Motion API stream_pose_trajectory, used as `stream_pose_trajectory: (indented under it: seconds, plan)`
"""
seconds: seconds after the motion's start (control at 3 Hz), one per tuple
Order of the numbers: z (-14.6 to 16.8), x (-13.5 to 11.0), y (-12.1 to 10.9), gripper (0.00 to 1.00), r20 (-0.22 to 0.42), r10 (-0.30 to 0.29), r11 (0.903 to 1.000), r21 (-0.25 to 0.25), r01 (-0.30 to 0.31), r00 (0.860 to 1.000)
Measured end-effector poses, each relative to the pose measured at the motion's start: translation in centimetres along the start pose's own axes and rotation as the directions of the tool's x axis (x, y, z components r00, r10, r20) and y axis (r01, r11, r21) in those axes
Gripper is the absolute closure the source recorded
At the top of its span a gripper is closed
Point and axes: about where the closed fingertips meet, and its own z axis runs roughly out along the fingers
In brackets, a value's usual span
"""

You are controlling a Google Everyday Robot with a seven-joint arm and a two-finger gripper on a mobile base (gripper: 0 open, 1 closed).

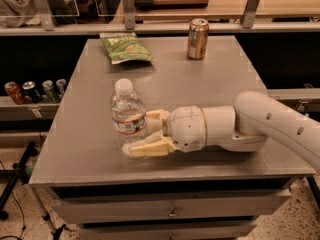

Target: Move water bottle near green jalapeno chip bag

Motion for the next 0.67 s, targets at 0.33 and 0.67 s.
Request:
stream_pose_trajectory:
  seconds: [0.33, 0.67]
  plan:
    - [-0.6, -0.3, -1.2, 1.00, -0.006, -0.010, 0.9999, -0.004, 0.010, 1.000]
    - [-1.6, -1.5, -5.8, 1.00, -0.006, -0.046, 0.9986, -0.025, 0.046, 0.999]
